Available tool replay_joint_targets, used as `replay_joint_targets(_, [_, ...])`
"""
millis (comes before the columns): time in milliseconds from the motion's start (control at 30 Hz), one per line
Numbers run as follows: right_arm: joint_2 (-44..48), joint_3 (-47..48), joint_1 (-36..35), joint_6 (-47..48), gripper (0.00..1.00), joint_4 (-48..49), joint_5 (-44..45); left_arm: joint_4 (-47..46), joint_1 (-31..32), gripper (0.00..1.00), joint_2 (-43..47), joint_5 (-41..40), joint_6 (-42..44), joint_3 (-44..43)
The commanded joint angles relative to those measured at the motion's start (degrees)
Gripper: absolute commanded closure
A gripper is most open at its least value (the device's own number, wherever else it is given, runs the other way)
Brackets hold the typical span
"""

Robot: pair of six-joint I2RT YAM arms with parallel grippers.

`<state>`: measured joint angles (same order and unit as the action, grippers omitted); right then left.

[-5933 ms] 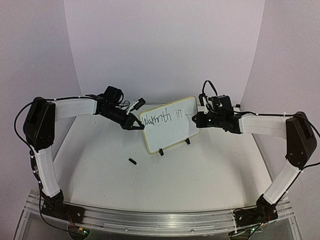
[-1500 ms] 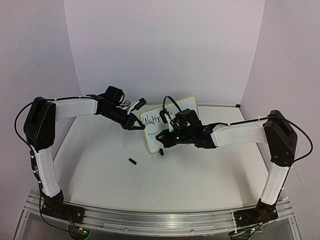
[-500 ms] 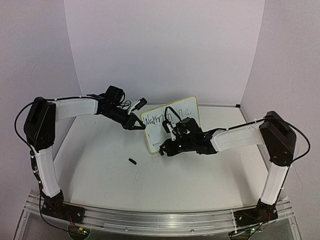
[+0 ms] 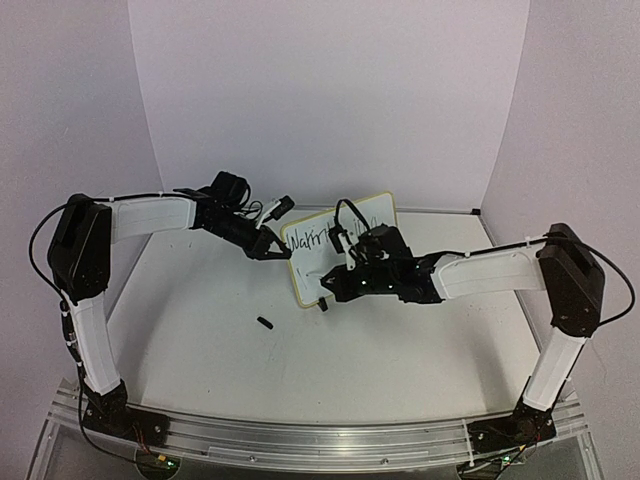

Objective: Write a sentence on the whiteboard
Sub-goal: Write on the whiteboard with the whiteboard.

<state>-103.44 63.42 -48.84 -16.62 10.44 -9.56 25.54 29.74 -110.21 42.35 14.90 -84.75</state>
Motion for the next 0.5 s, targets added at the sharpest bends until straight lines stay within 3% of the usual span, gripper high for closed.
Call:
replay_joint_targets(0, [-1.0, 2.7, 0.2, -0.3, 1.00, 1.0, 1.5, 7.7, 2.5, 1.00, -3.1, -1.8, 0.8, 1.0])
replay_joint_targets(467, [-3.7, 4.3, 0.7, -0.2, 1.00, 0.9, 0.7, 7.7, 2.5, 1.00, -3.2, -1.7, 0.8, 1.0])
